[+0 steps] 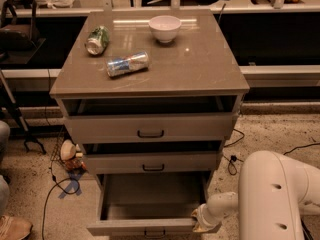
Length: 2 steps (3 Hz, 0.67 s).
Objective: Open bottom drawer
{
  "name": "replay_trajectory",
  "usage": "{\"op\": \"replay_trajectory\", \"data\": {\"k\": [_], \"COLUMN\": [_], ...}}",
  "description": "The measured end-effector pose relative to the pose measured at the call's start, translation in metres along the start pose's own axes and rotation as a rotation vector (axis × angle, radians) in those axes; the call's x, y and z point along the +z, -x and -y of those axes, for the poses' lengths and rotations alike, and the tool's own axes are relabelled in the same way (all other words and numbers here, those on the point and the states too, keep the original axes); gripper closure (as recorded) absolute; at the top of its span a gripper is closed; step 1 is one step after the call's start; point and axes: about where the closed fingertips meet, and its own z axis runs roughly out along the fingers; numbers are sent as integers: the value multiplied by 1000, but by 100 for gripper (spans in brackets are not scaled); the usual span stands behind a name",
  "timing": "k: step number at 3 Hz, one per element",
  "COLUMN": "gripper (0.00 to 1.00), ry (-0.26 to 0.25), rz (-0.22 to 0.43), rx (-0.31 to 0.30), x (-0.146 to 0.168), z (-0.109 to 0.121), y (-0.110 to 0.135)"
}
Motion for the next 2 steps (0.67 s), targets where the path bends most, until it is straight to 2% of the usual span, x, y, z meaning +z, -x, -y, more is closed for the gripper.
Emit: {"op": "replay_trajectory", "data": {"k": [1, 2], "gripper": [6, 0], "ry": [0, -11], "rz": [0, 11], "rx": [0, 1], "x": [0, -6], "z": [0, 1], "y": [0, -2]}}
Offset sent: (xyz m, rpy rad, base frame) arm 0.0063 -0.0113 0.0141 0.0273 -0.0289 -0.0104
